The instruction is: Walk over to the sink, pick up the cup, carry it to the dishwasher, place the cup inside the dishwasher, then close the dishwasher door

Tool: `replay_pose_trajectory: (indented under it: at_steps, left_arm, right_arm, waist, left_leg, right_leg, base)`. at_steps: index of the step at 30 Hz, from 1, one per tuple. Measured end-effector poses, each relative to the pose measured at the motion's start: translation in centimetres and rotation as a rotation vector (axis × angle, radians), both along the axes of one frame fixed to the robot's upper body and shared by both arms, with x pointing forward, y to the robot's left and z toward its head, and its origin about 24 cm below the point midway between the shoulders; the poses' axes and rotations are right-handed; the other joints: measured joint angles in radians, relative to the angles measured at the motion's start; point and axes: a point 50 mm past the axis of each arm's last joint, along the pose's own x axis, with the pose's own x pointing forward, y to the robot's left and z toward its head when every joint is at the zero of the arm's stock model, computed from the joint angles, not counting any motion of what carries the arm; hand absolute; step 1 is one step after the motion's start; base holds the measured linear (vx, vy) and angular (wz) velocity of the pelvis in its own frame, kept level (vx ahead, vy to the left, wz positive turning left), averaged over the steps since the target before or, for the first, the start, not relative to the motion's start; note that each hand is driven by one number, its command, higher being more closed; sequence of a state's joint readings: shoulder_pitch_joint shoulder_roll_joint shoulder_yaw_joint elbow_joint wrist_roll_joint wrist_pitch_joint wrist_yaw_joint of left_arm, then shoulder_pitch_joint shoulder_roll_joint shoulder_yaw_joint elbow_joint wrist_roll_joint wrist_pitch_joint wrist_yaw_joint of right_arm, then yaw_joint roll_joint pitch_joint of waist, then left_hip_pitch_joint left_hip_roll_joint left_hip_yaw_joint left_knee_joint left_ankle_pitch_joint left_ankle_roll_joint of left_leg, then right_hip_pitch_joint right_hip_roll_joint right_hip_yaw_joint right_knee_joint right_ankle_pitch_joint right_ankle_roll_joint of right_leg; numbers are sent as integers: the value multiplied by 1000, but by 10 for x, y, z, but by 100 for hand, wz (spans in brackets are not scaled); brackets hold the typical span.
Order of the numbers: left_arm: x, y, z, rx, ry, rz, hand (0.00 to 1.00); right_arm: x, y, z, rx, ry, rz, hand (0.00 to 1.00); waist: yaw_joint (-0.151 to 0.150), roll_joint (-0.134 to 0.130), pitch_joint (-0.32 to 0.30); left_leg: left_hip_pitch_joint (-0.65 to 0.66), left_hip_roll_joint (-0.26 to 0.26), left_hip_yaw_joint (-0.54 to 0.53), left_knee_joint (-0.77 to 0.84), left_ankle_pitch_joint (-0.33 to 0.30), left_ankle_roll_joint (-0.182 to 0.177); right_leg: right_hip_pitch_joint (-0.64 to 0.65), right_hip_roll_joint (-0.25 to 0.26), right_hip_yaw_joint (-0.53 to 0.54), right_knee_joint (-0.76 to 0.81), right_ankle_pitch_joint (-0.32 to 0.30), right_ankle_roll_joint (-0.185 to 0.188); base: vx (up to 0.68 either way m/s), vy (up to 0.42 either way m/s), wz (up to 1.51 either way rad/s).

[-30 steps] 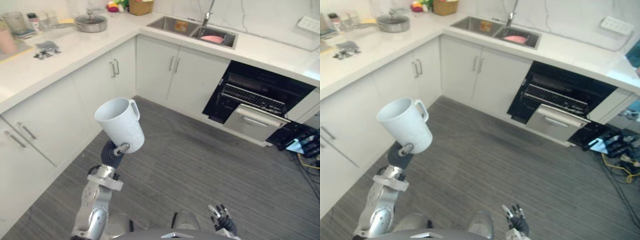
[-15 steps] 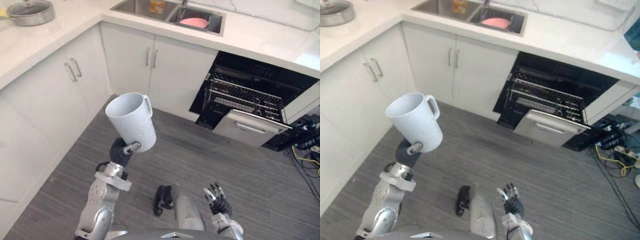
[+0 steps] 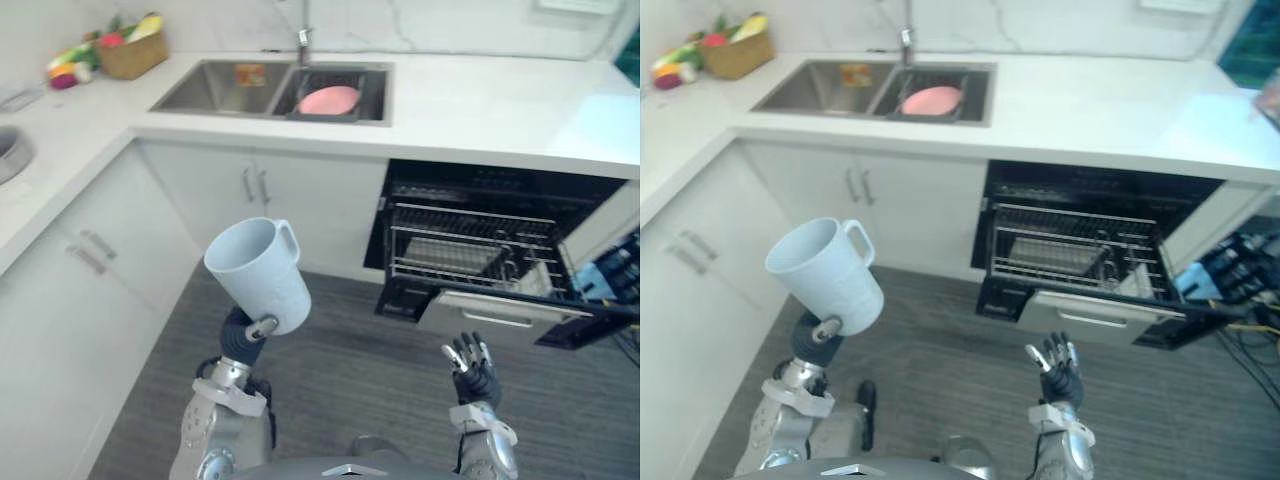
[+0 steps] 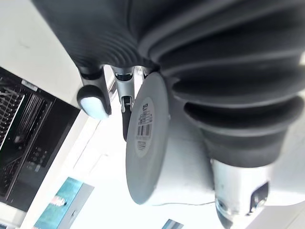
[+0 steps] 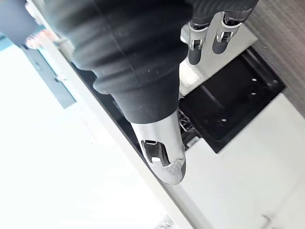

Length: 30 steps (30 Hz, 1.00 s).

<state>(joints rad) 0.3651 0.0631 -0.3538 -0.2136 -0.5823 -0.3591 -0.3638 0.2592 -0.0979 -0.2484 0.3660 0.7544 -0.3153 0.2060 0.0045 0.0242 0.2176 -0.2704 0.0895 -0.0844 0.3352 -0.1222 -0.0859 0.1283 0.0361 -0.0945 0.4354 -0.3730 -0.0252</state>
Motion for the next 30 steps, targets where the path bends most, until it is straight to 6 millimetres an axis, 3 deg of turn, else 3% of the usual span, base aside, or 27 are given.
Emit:
replay_pose_trajectory:
  at_steps: [2,3,4,5,6,7,8,10,11,12,14,15,17,18,20,22,24,26,28,30]
  left_arm:
    - [-2,-7,3,15,-26,-40,100]
    - [-1,-10,5,32,-49,-72,100]
    - [1,-13,8,53,-69,-96,100]
    - [4,-14,9,82,-80,-115,100]
    - [8,-12,10,112,-83,-122,100]
    - [12,-11,12,132,-90,-130,100]
    - [16,-10,12,160,-85,-132,100]
    - [21,-10,11,185,-55,-114,100]
    - [23,-9,13,188,-52,-97,100]
    - [24,-8,13,190,-50,-87,100]
    - [23,-4,10,208,-14,-55,100]
    - [23,-3,9,211,-2,-46,100]
    - [23,-2,8,231,13,-9,100]
    - [24,-4,8,227,18,-6,100]
    - [25,-13,8,220,21,-17,100]
    - [27,-19,7,223,29,-34,100]
    - [27,-21,3,225,47,-34,100]
    - [26,-20,-6,231,103,-14,100]
    - [22,-18,-13,240,142,15,100]
    - [19,-18,-14,253,151,42,100]
  right_arm:
    - [-4,-5,11,-30,-38,-52,0]
    - [-5,-9,20,-49,-69,-104,0]
    - [-9,-14,27,-59,-92,-155,0]
    - [-17,-16,28,-49,-90,-229,0]
    - [-15,-14,36,-42,-140,-306,0]
    - [-14,-11,41,-35,-170,-345,0]
    - [-12,-7,45,-46,-185,-371,0]
    - [5,6,66,-96,-259,-358,0]
    - [14,19,86,-134,-336,-327,0]
    - [18,25,95,-147,-370,-312,0]
    - [31,42,119,-182,-482,-248,0]
    - [34,45,122,-184,-497,-236,0]
    - [42,52,123,-172,-501,-176,0]
    - [42,52,122,-167,-491,-173,0]
    - [42,53,118,-160,-456,-144,0]
    - [46,57,116,-148,-429,-83,0]
    - [49,63,114,-149,-413,-5,0]
    - [52,67,113,-169,-403,80,0]
    - [56,67,117,-192,-424,132,0]
    - [59,66,121,-214,-449,168,0]
  waist:
    - [-3,-1,-17]
    - [-2,-6,-39]
    - [-11,-11,-50]
    - [-13,-37,-68]
    - [-8,-75,-85]
    - [-8,-91,-81]
    - [-17,-95,-77]
    - [-30,-56,-68]
    - [-21,-40,-77]
    - [-13,-41,-80]
    - [-5,-57,-86]
    - [-6,-58,-87]
    - [-19,-50,-89]
    - [-26,-50,-90]
    - [-39,-17,-80]
    - [-39,-1,-77]
    - [-39,13,-66]
    - [-26,22,-52]
    - [-7,28,-54]
    - [-19,27,-54]
  left_leg:
    - [-40,4,11,129,2,9]
    - [-66,0,33,211,-6,22]
    - [-65,-13,52,265,-10,25]
    - [-53,-32,104,308,-65,35]
    - [-48,-44,171,342,-116,63]
    - [-26,-45,207,348,-141,81]
    - [8,-35,235,338,-155,94]
    - [99,25,300,264,-165,103]
    - [143,65,357,203,-159,92]
    - [163,76,389,178,-155,86]
    - [232,84,509,111,-154,82]
    - [248,84,536,98,-154,78]
    - [254,94,582,81,-157,62]
    - [253,101,582,82,-156,59]
    - [243,109,581,83,-154,55]
    - [240,117,578,125,-154,56]
    - [199,161,548,295,-145,59]
    - [106,201,437,524,-75,63]
    - [114,183,405,426,-113,57]
    - [126,158,383,193,-106,56]
  right_leg:
    - [15,-16,37,34,-60,45]
    - [14,-45,36,61,-118,43]
    - [19,-72,42,93,-158,70]
    - [-1,-124,50,177,-182,109]
    - [-100,-201,22,357,-155,143]
    - [-161,-254,-8,472,-91,139]
    - [-186,-291,-33,511,-84,116]
    - [-202,-271,-121,385,-97,134]
    - [-217,-242,-190,246,-80,146]
    - [-224,-239,-230,195,-54,128]
    - [-237,-260,-368,96,55,47]
    - [-233,-261,-396,76,75,38]
    - [-226,-233,-415,-36,203,40]
    - [-227,-221,-416,-53,217,42]
    - [-233,-205,-417,-72,225,37]
    - [-228,-209,-412,-53,204,37]
    - [-193,-209,-415,-34,178,39]
    - [-140,-208,-398,-38,155,32]
    - [-129,-214,-357,-57,159,37]
    - [-134,-229,-342,-83,176,54]
  base:
    - [339,291,-94]
    - [384,413,-89]
    - [400,424,-96]
    - [388,439,-95]
    - [360,403,-107]
    - [337,389,-105]
    - [301,343,-95]
    - [256,329,-117]
    - [199,320,-129]
    - [133,229,-152]
    - [64,113,-140]
    - [44,57,-117]
    - [75,21,-71]
    - [136,-9,-26]
    - [144,-23,-8]
    - [90,-50,-5]
    - [60,-70,0]
    - [26,-23,-23]
    - [32,32,-55]
    - [61,98,-30]
